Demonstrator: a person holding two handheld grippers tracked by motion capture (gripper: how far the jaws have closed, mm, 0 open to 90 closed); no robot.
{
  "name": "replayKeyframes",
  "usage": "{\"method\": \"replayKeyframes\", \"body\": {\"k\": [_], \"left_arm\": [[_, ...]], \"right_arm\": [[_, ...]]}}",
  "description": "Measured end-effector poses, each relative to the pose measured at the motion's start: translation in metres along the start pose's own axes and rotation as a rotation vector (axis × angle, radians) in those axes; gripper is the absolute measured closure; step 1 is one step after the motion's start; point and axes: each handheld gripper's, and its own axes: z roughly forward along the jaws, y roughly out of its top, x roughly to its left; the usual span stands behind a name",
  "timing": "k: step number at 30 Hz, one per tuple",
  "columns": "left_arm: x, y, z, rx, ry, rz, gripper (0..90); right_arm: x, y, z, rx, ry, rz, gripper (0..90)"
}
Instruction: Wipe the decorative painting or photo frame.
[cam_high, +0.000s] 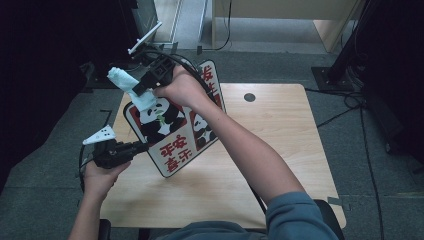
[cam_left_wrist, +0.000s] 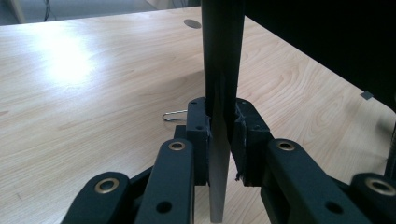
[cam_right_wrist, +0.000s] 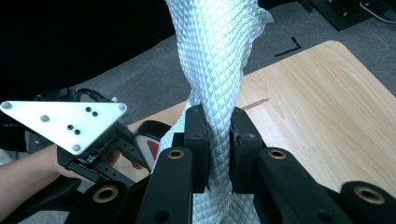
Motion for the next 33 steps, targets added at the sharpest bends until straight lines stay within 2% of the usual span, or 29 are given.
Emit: {"method": "replayKeyframes", "body": {"k": [4,10,33], "left_arm": [[0.001,0.000,0.000,-0.001,-0.004,0.001,78.8],[0.000,0.000,0.000,0.000,-0.006,-0.002,78.8],[0.001,0.000,-0.001,0.002,-0.009,-0.004,79.0]], "right_arm": [[-0.002,-0.002,-0.001,-0.009,0.000,-0.004,80.3],[-0.009,-0.005,-0.005,-0.014,0.010,0.020,80.4],[-0.032,-0.017,-0.023,-0.041,-0.028,0.053,80.5]]}}
